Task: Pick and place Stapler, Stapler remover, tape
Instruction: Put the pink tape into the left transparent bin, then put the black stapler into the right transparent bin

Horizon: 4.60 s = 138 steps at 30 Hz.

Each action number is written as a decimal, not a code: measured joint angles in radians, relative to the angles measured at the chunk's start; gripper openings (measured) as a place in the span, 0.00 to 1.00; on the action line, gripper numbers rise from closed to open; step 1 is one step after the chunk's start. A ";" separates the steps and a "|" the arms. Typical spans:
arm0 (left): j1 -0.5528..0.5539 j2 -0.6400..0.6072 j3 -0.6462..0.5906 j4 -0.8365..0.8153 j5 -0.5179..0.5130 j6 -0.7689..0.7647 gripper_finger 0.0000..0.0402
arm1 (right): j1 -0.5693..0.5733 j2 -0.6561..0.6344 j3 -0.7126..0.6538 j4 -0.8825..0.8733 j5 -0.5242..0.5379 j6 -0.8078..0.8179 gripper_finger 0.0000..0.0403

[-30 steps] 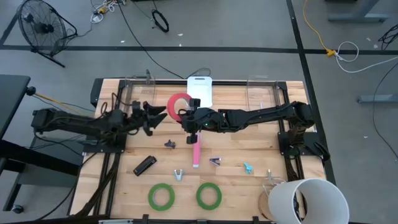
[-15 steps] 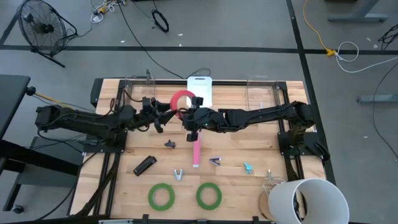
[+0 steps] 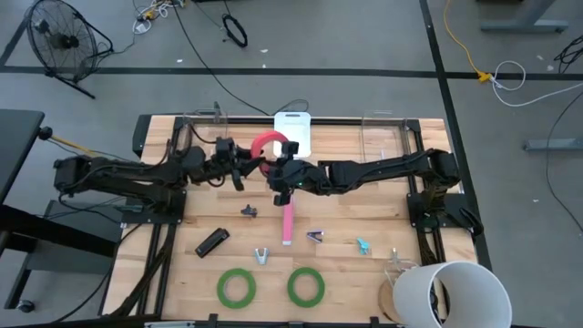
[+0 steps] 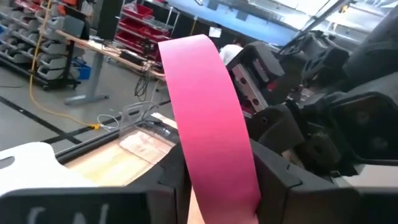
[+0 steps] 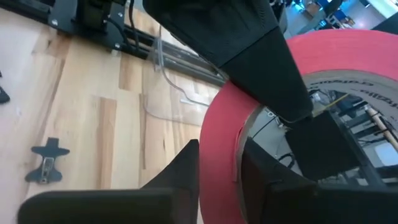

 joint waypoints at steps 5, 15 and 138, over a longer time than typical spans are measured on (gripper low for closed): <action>0.038 -0.032 -0.006 -0.073 0.030 0.061 0.28 | 0.002 -0.005 -0.003 -0.030 0.034 0.008 0.36; 0.174 -0.279 -0.006 -0.509 -0.088 0.068 0.27 | 0.001 -0.015 -0.005 -0.202 0.318 0.090 0.73; 0.977 -0.396 0.171 -1.372 0.760 0.127 0.59 | 0.025 -0.013 -0.004 -0.407 0.083 0.353 0.61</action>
